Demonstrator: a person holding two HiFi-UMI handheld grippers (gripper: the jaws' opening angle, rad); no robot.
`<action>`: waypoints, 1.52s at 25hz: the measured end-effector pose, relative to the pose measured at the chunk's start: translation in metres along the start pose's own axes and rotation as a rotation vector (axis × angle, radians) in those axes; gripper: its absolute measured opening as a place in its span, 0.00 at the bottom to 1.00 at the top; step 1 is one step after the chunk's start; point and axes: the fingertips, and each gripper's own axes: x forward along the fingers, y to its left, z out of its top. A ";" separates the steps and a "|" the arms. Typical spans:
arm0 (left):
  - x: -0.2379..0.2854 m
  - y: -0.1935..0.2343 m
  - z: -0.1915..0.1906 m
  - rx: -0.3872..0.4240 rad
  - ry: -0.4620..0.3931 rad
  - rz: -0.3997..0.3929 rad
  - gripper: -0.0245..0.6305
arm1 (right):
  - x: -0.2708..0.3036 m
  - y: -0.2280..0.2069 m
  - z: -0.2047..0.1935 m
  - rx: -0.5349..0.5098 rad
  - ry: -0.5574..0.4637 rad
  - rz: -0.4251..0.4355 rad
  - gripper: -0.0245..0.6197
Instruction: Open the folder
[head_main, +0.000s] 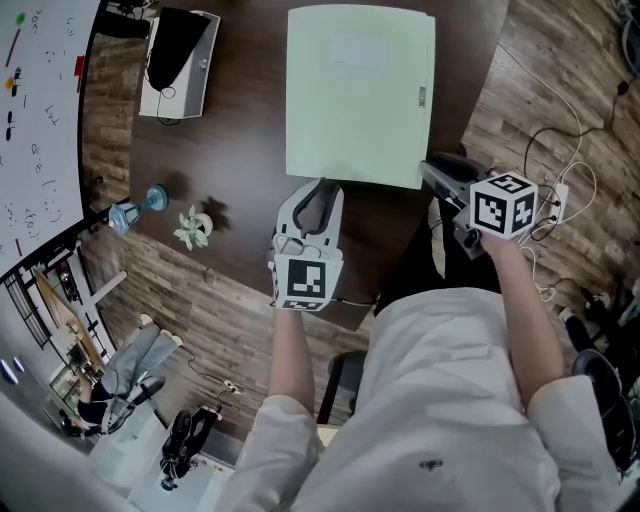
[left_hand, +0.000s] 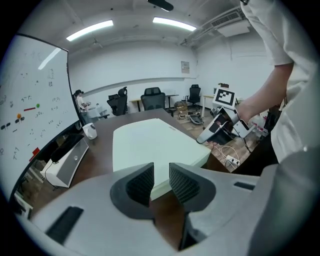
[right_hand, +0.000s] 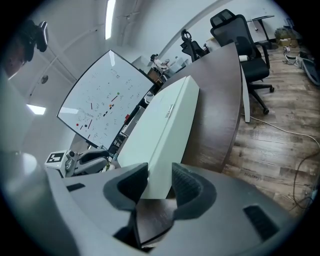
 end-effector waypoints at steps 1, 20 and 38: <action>0.002 0.000 -0.003 0.021 0.009 -0.001 0.16 | 0.000 0.000 0.000 0.002 0.000 0.000 0.28; 0.028 -0.022 -0.025 0.693 0.151 -0.008 0.27 | 0.000 0.000 0.000 0.002 -0.007 0.003 0.27; 0.035 -0.017 -0.020 0.677 0.108 0.070 0.27 | -0.001 0.001 -0.001 0.008 -0.010 0.015 0.27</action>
